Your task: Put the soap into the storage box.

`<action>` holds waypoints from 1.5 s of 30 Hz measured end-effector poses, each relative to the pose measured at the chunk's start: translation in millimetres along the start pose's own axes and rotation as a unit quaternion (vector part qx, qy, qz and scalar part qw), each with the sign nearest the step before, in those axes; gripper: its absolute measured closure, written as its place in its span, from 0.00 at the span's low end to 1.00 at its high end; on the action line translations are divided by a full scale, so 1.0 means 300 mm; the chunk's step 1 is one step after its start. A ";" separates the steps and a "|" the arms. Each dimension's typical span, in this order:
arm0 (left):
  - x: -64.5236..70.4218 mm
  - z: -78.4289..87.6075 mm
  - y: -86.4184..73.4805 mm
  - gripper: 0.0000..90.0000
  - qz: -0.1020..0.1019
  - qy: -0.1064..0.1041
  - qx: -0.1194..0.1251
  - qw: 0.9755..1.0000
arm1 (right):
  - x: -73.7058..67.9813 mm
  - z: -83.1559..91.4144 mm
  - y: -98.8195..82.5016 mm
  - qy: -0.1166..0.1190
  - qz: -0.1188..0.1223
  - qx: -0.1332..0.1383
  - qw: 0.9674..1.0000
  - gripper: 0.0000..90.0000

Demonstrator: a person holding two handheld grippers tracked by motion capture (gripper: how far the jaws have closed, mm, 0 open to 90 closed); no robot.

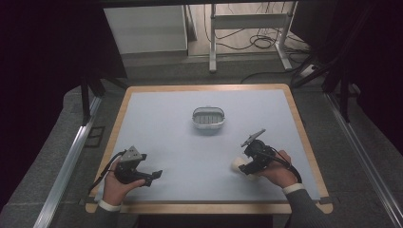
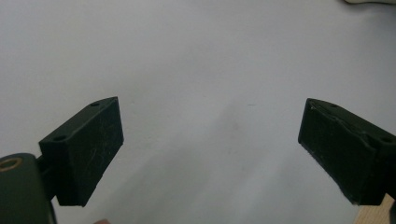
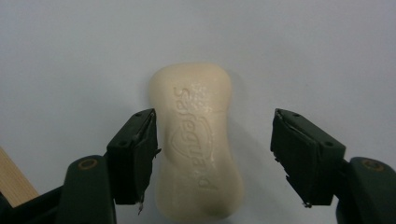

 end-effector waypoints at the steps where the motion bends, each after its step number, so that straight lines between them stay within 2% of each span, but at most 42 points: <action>1: 0.000 0.000 0.000 0.08 0.000 0.000 0.000 1.000 | -0.003 -0.004 0.001 0.002 0.002 -0.002 1.000 0.37; 11: -0.002 -0.002 -0.002 0.08 -0.002 0.004 -0.003 1.000 | -0.034 -0.041 0.003 0.008 0.024 -0.046 0.999 0.42; 15: -0.001 -0.002 -0.002 0.08 -0.001 0.003 -0.002 1.000 | -0.041 -0.061 -0.001 0.004 0.030 -0.065 0.997 0.49; 17: -0.002 -0.002 -0.002 0.08 -0.002 0.004 -0.003 1.000 | -0.040 -0.069 -0.003 0.000 0.039 -0.073 0.997 0.52; 23: -0.003 -0.001 -0.002 0.08 -0.002 0.005 -0.002 1.000 | -0.040 -0.071 0.000 0.000 0.043 -0.086 0.995 0.55; 31: -0.004 -0.002 -0.002 0.08 -0.004 0.006 -0.003 1.000 | -0.040 -0.035 0.017 0.001 0.052 -0.077 0.996 0.55; 45: -0.006 0.002 -0.001 0.08 -0.004 0.006 -0.003 1.000 | 0.010 0.027 0.046 -0.008 0.045 -0.049 0.998 0.55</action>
Point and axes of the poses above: each handheld gripper's, and its own axes: z roughly backward along the jaws, y roughly out of its top, x roughly to its right, the point moved 6 cm from there along -z, roughly forward along the jaws, and after that the axes turned 4 degrees about -y, right-handed, at the moved point
